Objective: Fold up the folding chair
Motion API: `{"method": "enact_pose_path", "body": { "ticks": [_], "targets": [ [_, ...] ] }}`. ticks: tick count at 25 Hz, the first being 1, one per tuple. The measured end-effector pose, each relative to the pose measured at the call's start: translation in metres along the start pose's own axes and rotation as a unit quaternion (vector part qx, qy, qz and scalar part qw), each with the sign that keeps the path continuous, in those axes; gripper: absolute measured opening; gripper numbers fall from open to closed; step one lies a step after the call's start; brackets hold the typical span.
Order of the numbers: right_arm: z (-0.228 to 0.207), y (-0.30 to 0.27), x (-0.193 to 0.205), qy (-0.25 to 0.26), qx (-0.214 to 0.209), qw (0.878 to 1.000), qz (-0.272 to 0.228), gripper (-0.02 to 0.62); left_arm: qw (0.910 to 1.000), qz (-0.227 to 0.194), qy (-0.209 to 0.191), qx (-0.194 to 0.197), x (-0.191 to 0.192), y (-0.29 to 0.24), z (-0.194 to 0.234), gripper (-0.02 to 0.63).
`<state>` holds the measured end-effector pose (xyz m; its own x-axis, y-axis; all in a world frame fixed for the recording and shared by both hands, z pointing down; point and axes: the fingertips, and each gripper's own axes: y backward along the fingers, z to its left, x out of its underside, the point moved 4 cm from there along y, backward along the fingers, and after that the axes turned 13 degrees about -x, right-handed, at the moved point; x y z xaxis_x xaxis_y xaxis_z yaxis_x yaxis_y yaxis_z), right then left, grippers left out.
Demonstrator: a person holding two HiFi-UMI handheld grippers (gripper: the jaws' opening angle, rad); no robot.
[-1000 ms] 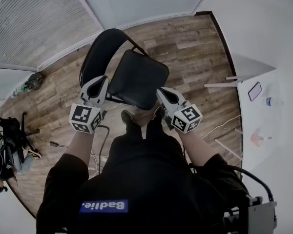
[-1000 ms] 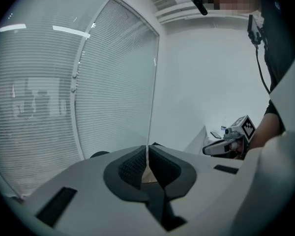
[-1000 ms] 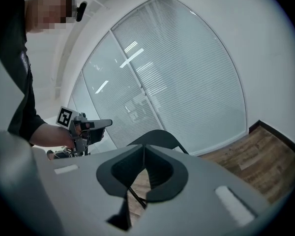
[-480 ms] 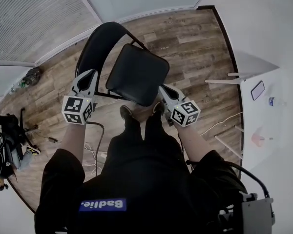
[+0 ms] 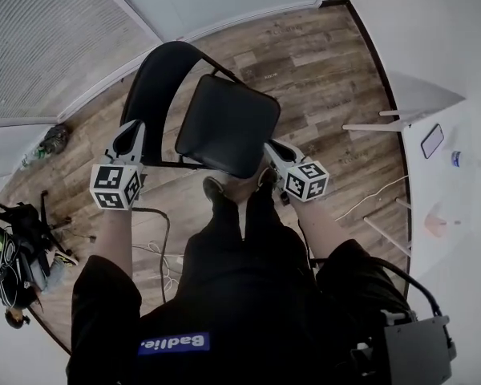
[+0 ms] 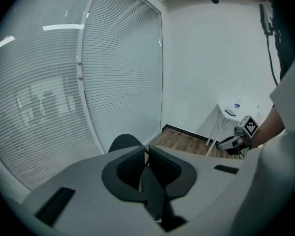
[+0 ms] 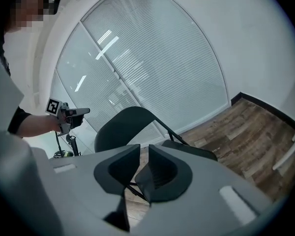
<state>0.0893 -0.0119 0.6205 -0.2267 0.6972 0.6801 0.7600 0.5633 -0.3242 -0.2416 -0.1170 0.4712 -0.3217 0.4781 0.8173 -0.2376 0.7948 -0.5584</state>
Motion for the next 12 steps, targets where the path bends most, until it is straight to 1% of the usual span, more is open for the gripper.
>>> {"method": "enact_pose_path", "body": {
  "ticks": [3, 7, 12],
  "targets": [
    [-0.013, -0.005, 0.011, -0.013, 0.003, 1.0, 0.006, 0.062, 0.9999, 0.009, -0.007, -0.008, 0.004, -0.007, 0.008, 0.009],
    [-0.029, -0.012, 0.025, -0.02, 0.007, 1.0, 0.016, 0.074, 0.9993, 0.027, -0.016, -0.022, 0.013, -0.016, 0.022, 0.052],
    [-0.055, -0.016, 0.043, -0.022, 0.021, 0.999, 0.036, 0.087, 0.9976, 0.052, -0.031, -0.034, 0.027, -0.029, 0.037, 0.089]
  ]
}}
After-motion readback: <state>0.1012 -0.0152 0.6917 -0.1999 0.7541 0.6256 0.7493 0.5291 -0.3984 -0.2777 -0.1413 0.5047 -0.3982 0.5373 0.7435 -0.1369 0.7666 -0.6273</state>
